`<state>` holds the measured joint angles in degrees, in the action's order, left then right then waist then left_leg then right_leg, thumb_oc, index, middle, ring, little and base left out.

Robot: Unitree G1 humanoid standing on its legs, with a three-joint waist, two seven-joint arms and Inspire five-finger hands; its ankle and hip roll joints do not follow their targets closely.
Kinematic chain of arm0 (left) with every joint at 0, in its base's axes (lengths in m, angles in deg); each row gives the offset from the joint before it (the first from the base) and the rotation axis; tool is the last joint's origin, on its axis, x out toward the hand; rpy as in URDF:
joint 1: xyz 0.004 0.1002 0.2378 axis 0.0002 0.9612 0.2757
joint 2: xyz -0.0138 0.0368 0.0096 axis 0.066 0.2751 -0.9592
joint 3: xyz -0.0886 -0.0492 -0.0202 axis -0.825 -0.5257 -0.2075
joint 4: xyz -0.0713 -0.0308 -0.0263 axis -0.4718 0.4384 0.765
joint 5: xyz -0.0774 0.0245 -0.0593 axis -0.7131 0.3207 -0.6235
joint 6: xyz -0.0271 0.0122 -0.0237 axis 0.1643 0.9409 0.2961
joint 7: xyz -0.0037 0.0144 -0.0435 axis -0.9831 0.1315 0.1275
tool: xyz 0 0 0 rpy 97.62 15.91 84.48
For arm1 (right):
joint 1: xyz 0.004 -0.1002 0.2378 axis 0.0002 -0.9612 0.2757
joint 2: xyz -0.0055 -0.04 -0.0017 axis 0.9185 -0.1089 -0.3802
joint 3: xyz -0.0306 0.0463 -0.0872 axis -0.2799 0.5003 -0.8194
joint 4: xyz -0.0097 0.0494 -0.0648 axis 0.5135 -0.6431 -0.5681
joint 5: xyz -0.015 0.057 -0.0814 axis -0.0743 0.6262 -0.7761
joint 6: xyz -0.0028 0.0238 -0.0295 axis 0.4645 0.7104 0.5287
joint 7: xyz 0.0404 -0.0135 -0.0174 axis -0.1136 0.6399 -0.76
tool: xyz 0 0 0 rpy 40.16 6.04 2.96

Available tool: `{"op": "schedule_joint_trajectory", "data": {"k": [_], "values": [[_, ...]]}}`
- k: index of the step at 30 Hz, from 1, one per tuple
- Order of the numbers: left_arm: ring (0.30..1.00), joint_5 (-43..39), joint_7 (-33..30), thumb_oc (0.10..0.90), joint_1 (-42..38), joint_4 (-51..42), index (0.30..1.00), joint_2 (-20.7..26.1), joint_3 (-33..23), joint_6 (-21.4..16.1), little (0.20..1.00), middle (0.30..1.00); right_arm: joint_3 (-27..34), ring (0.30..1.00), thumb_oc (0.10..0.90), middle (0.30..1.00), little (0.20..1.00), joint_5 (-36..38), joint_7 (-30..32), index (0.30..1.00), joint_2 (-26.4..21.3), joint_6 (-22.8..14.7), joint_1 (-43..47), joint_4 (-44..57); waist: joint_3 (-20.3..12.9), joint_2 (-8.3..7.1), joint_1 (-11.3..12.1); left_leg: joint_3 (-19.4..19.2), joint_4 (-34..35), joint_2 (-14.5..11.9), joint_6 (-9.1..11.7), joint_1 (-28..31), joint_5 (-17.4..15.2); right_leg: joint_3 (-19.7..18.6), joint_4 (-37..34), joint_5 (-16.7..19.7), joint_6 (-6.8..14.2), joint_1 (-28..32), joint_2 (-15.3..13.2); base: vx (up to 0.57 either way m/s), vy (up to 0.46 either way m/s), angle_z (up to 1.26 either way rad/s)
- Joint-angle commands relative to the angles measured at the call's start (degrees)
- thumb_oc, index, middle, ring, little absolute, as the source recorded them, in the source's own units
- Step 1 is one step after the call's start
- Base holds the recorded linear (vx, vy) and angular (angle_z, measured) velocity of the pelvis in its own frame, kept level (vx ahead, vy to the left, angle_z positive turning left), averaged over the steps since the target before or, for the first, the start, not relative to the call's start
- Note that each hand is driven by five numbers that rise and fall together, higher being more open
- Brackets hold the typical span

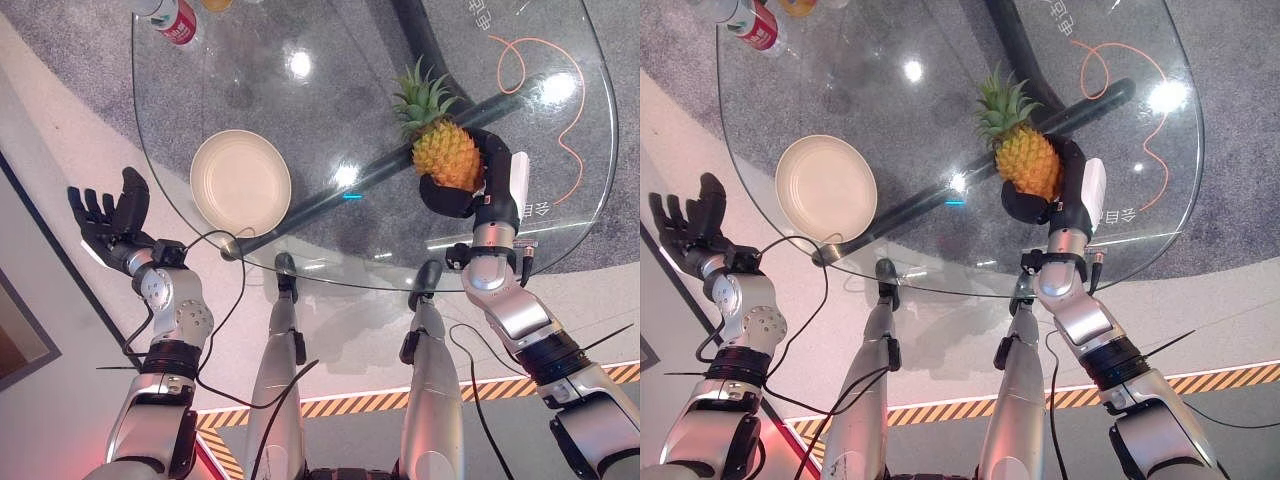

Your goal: Pick up the fruit to the plate

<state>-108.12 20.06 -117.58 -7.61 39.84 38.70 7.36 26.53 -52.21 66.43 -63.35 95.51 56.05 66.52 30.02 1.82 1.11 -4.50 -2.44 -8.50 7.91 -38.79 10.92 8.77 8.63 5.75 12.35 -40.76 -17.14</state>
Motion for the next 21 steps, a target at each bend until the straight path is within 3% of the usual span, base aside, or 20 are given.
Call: {"op": "schedule_joint_trajectory", "data": {"k": [1,11,21], "values": [[0.9,3.88,4.99,0.8,-1.78,-5.11,0.9,1.97,-3.13,-5.4,0.9,0.9,3.76,0.3,0.1,0.3,0.2,-7.02,0.94,0.3,-1.29,-5.68,1.77,10.62,-0.23,-0.07,-0.03,0.06,-0.55,-1.02,0.93,0.79,-1.48,2.78,2.55,1.73,-0.66,-1.11,0.38,0.0,0.0,0.0],[0.9,0.76,19.53,0.8,-1.78,-15.28,0.9,-1.24,1.27,-0.68,0.9,0.9,4.25,0.3,0.1,0.3,0.2,-12.67,-0.97,0.3,-0.54,-7.09,3.37,13.81,-0.23,-0.33,-0.01,0.09,-0.28,-0.81,0.66,0.76,-1.59,3.13,1.39,2.29,-0.17,-0.35,0.26,0.0,-0.01,-0.01],[0.9,-5.33,28.05,0.8,-3.23,-18.73,0.9,-1.34,5.88,4.65,0.9,0.9,3.84,0.3,0.1,0.3,0.2,-13.01,-3.42,0.3,-1.82,-8.75,5.45,18.74,-0.23,-0.23,-0.58,-0.23,-0.68,-0.74,0.48,0.54,-1.3,2.88,0.94,2.94,0.1,-0.19,0.12,0.0,0.0,0.0]]}}
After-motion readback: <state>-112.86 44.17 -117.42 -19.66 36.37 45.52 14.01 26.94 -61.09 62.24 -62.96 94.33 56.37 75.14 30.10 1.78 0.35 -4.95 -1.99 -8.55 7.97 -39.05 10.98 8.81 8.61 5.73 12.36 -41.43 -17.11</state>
